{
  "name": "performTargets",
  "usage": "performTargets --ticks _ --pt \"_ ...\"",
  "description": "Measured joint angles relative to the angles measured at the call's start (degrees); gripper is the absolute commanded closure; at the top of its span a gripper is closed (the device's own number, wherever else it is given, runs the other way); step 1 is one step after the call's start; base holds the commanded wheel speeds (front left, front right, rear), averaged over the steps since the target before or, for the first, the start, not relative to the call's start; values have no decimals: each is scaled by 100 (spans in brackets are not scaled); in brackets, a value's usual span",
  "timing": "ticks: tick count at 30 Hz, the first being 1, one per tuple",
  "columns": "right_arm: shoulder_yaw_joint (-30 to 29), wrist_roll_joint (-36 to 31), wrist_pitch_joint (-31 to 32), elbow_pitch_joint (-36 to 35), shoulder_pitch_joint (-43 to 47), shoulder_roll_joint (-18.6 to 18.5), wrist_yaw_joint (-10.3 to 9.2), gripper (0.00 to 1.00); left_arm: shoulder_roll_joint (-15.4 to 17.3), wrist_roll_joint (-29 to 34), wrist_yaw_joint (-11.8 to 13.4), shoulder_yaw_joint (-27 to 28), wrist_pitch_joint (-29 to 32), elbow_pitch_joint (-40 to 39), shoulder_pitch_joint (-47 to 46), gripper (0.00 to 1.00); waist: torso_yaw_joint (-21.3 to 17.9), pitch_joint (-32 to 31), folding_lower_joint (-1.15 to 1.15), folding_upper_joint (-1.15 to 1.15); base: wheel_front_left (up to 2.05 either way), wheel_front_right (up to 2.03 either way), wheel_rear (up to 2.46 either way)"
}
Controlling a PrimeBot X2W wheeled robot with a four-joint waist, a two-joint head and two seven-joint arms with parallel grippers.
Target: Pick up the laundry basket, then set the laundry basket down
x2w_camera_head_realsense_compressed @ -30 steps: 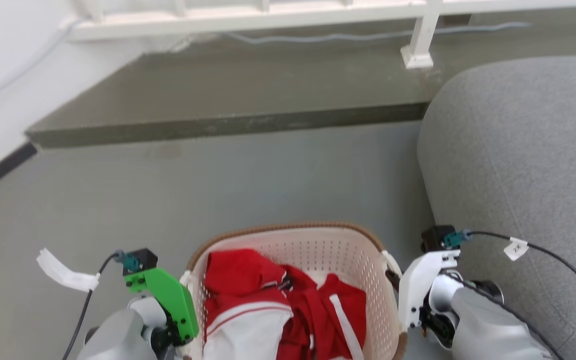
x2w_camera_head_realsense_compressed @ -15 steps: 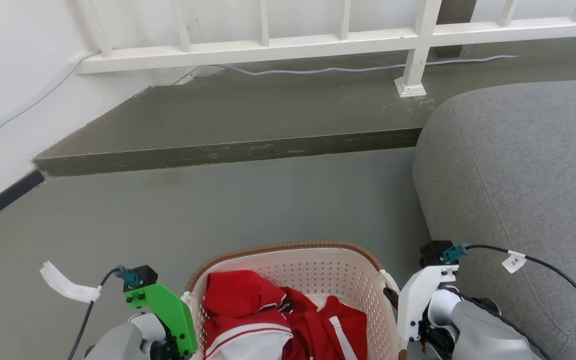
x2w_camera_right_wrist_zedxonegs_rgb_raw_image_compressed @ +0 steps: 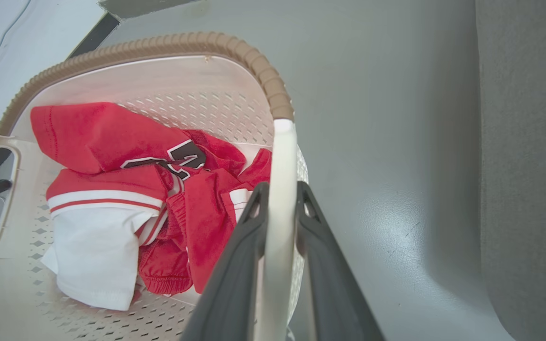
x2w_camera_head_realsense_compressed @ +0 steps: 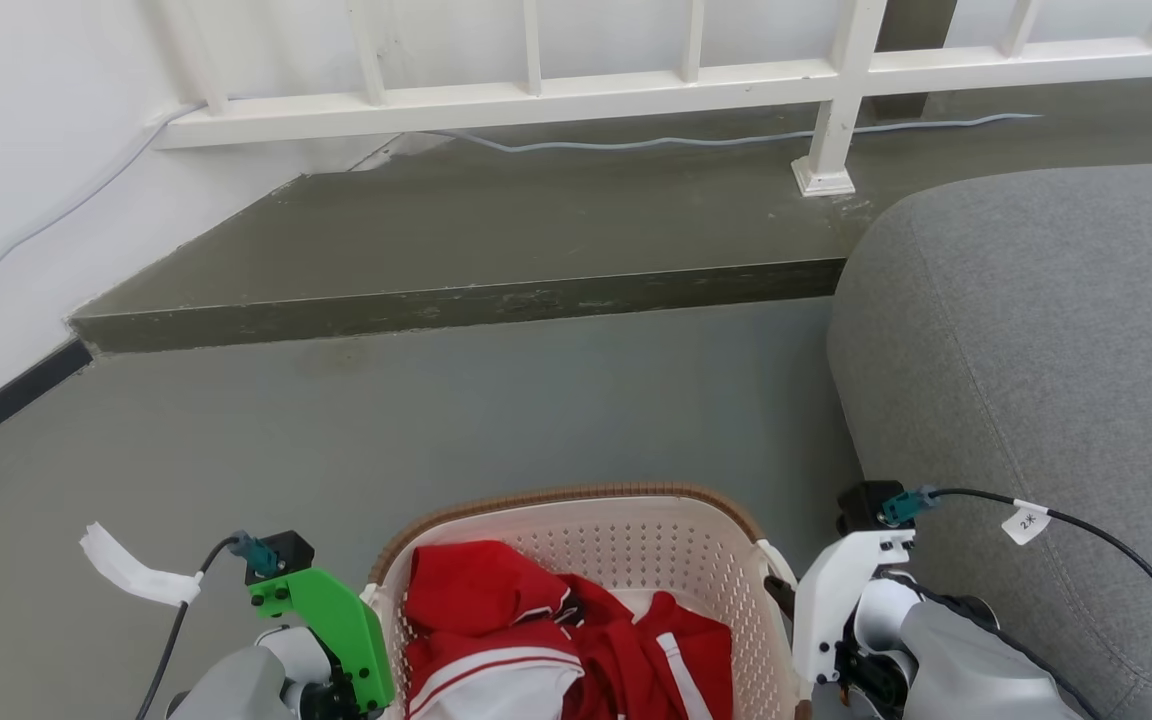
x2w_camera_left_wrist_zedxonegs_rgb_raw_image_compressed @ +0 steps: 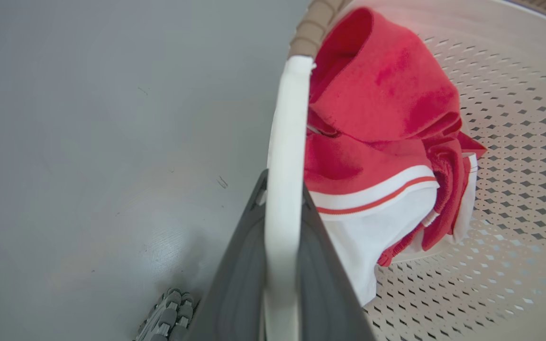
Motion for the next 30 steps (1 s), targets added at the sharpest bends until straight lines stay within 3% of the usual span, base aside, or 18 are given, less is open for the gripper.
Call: performTargets --ticks 30 --pt "83 156 -132 0 -9 -18 0 100 2 -46 83 -36 -328 -111 0 100 15 95 0 0 0 0 0"
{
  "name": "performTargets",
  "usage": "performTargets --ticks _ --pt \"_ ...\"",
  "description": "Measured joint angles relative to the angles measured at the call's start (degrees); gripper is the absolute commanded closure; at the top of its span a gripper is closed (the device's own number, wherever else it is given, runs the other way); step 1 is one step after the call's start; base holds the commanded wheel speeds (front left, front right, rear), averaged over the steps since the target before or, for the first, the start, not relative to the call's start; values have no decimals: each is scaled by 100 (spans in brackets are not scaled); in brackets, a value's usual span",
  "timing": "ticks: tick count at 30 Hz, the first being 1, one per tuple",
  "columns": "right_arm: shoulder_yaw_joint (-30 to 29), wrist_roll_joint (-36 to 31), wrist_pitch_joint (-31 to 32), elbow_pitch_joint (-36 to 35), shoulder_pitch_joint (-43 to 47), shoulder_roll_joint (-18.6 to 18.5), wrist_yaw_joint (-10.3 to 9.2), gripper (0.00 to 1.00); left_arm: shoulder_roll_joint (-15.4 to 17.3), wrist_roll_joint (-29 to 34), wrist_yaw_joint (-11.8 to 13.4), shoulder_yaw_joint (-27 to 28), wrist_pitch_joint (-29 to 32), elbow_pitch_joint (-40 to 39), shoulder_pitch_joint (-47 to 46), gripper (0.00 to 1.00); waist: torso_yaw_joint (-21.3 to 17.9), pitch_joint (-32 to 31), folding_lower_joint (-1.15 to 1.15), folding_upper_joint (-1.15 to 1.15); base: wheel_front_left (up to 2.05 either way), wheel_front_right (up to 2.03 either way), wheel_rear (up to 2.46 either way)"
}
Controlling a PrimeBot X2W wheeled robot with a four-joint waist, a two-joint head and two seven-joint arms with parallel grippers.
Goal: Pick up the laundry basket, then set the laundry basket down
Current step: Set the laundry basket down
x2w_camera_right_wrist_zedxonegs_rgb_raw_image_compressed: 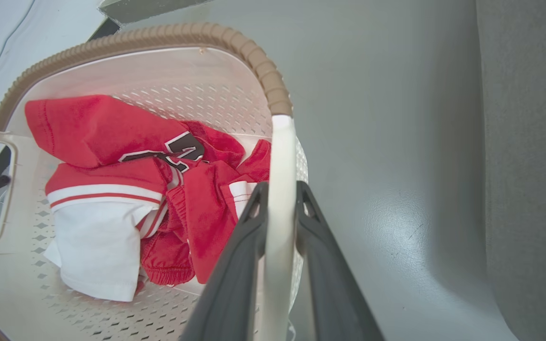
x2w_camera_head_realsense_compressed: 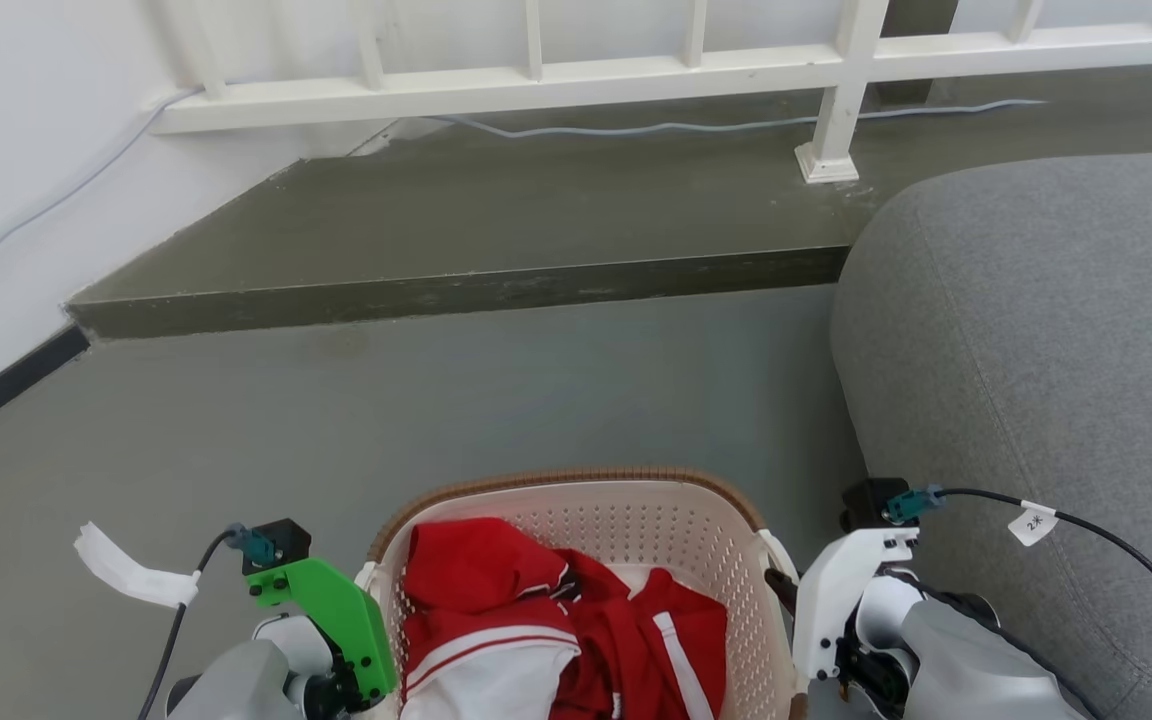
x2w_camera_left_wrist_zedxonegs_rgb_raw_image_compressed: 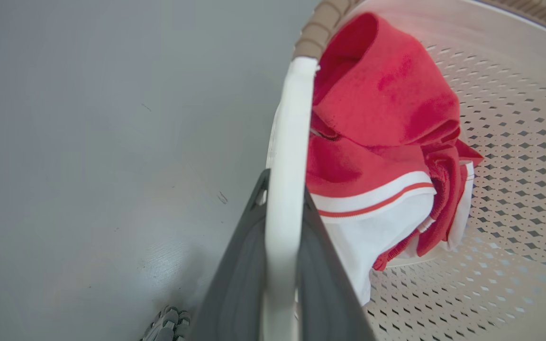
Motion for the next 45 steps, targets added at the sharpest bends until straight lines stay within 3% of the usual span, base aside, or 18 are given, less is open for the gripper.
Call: performTargets --ticks 14,45 --pt "11 -68 -291 -92 -421 -140 -8 100 14 2 100 -147 -354 -376 -292 100 0 579 0 0 0 0 0" --pt "73 -412 -865 -352 -1919 -512 -86 100 19 241 503 -399 -1210 -909 -1562 100 56 3116 1 0 0 0 0"
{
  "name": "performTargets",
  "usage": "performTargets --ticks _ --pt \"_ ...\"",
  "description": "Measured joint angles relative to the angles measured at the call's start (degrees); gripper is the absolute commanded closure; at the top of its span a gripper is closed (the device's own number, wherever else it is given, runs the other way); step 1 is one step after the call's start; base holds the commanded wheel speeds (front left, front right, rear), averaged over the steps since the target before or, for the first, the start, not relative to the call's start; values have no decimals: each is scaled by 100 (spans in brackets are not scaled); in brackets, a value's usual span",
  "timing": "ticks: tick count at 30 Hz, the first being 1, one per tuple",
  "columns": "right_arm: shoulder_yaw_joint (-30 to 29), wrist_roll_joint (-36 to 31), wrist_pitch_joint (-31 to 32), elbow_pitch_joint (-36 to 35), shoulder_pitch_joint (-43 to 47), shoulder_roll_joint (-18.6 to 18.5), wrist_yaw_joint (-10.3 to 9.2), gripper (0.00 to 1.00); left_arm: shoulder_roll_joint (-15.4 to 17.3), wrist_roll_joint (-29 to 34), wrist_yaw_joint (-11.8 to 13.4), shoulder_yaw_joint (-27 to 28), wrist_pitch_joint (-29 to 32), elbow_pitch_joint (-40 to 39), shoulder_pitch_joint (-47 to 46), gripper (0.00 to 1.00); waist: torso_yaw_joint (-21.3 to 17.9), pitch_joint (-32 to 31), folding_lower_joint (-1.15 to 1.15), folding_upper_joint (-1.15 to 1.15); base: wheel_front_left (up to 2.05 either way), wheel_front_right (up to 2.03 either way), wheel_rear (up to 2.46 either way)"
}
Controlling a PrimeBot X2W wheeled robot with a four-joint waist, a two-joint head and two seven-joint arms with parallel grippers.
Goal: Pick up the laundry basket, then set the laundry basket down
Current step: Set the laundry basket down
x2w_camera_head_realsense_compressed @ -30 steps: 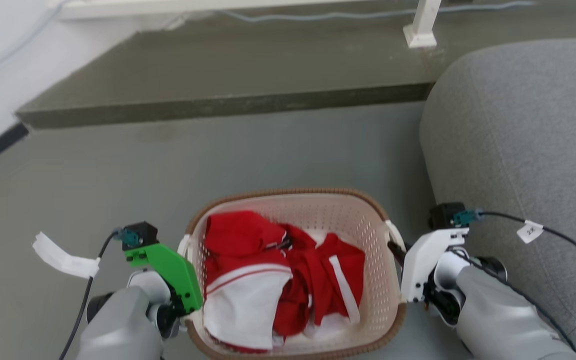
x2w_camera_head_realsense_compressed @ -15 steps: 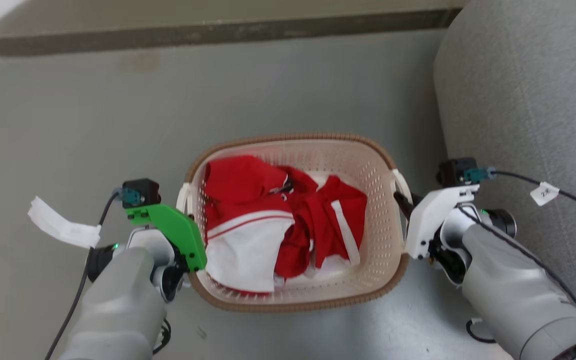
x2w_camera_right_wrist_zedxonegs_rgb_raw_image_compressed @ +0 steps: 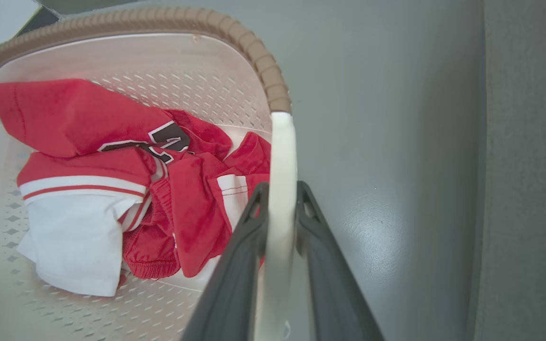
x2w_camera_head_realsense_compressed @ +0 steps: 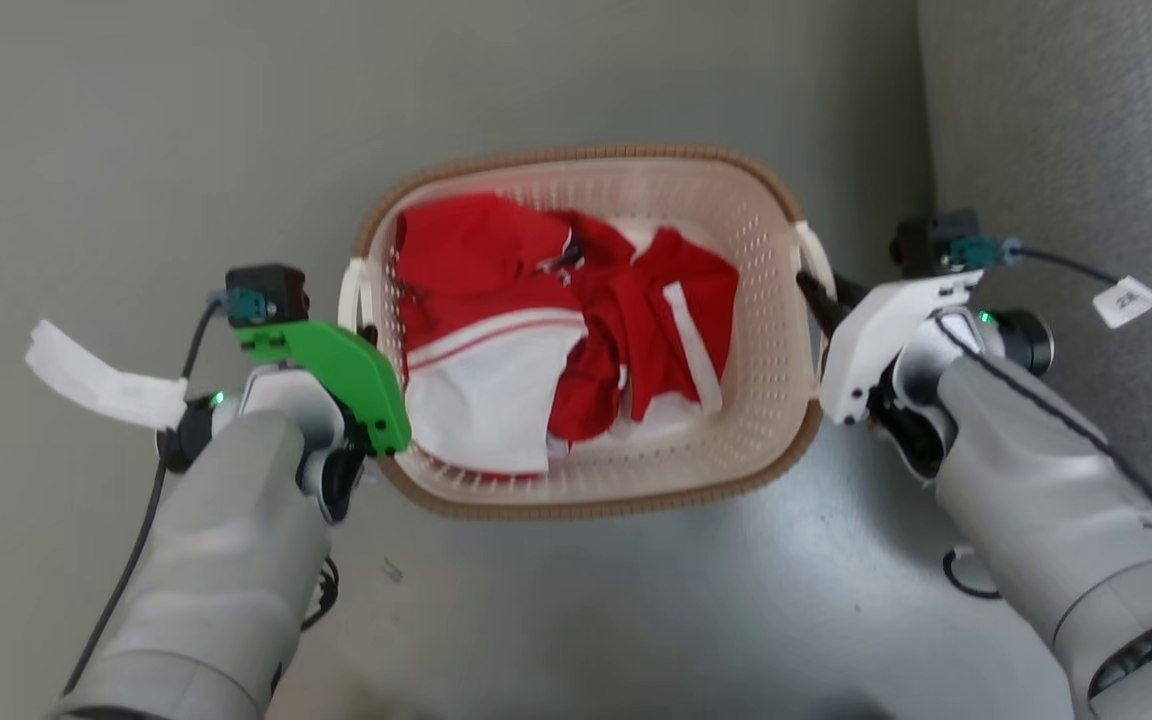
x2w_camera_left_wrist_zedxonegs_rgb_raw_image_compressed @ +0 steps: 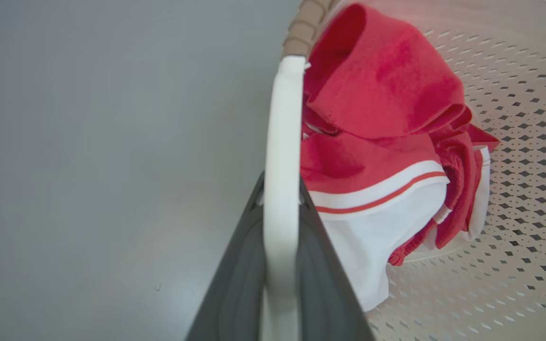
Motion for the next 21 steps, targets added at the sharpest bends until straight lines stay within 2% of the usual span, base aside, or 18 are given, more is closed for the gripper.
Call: performTargets --ticks 13,21 --pt "-96 -14 -263 -157 -637 -124 0 100 0 154 166 5 -304 -88 -696 100 36 1073 0 0 0 0 0" --pt "-86 -23 -380 -182 -790 -160 2 100 8 250 177 3 -493 -79 -892 100 65 1592 0 0 0 0 0"
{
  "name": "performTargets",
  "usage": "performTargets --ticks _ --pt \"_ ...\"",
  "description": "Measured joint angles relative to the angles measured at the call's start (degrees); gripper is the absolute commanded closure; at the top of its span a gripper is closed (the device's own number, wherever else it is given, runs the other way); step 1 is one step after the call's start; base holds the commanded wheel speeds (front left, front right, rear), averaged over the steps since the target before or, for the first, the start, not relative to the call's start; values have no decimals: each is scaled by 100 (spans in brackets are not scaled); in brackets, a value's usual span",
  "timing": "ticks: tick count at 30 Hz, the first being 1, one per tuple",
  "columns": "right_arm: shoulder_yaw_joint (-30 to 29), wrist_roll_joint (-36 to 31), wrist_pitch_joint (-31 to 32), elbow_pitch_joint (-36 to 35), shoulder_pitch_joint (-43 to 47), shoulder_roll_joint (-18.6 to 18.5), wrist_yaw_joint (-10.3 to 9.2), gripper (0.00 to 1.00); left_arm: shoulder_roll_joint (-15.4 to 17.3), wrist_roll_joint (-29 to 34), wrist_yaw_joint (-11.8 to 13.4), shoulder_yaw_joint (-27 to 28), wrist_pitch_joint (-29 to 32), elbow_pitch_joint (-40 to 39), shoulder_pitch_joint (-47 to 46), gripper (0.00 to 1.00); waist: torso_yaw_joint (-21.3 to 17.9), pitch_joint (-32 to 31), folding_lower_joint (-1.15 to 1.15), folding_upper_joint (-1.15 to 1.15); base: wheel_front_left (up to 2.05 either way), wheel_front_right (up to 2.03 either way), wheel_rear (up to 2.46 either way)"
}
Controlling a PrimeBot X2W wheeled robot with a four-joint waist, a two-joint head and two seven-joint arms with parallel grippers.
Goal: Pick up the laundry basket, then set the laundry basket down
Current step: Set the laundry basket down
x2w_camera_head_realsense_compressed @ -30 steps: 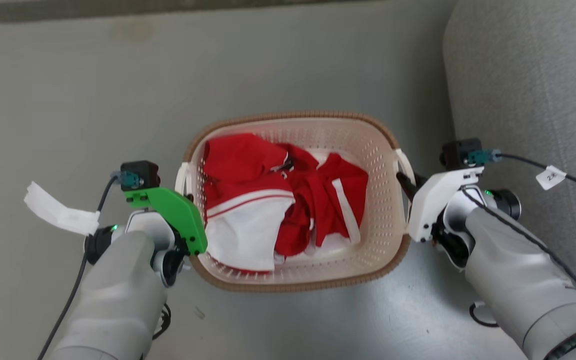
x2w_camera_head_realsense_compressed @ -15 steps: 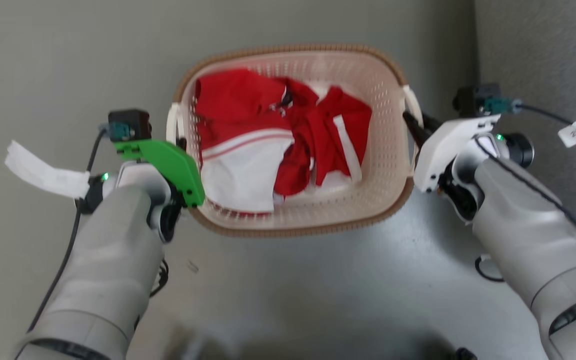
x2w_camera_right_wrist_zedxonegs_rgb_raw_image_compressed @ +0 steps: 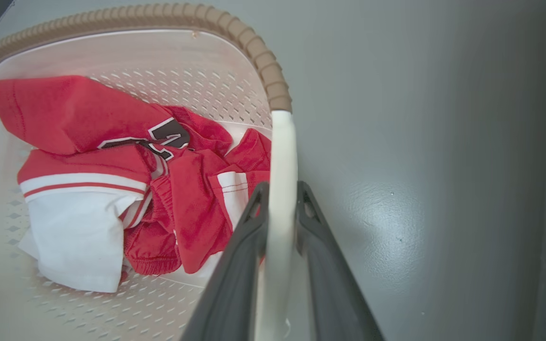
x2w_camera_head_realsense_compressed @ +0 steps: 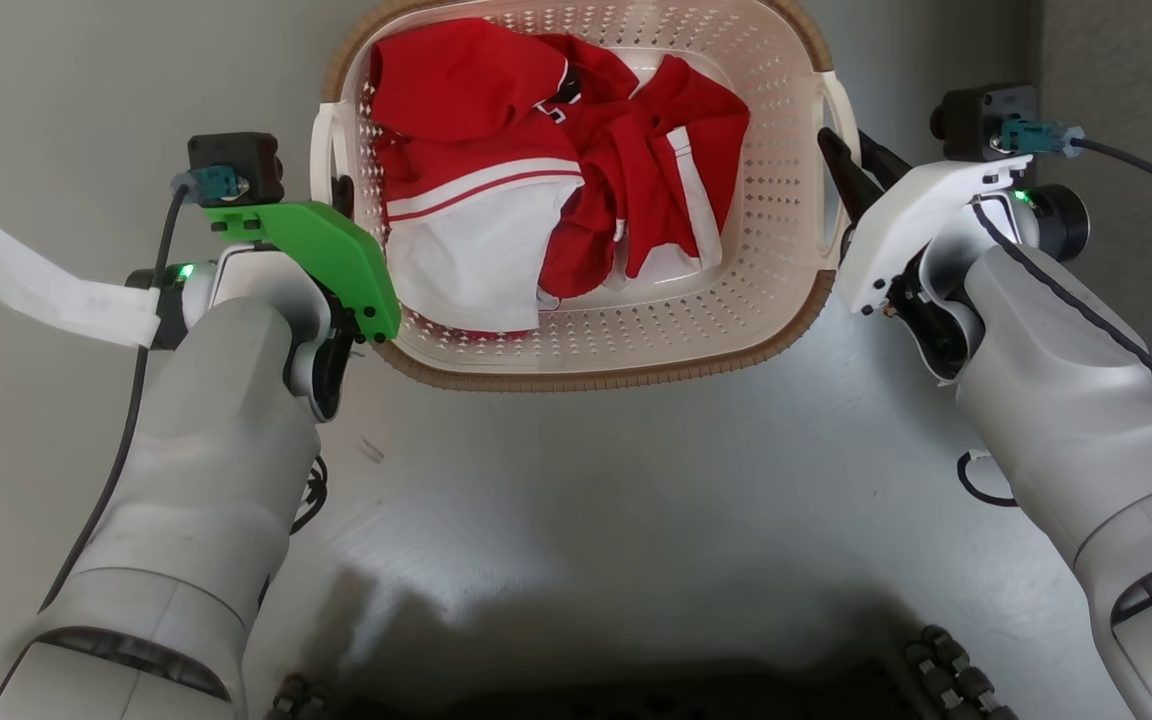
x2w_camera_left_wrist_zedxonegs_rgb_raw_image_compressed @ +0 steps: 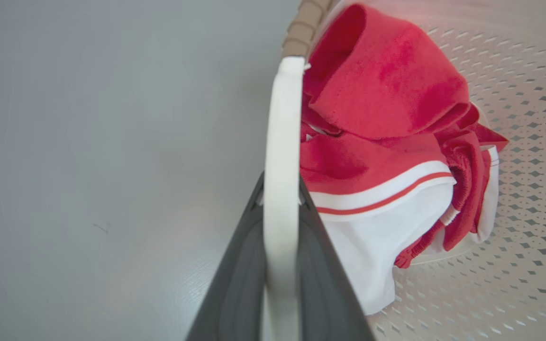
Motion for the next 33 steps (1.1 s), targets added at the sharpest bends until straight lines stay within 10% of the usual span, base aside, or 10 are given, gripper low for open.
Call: performTargets --ticks 33 --pt "55 66 -119 232 -175 14 69 100 -27 -11 -246 -100 -156 423 -185 100 66 514 -1 0 0 0 0"
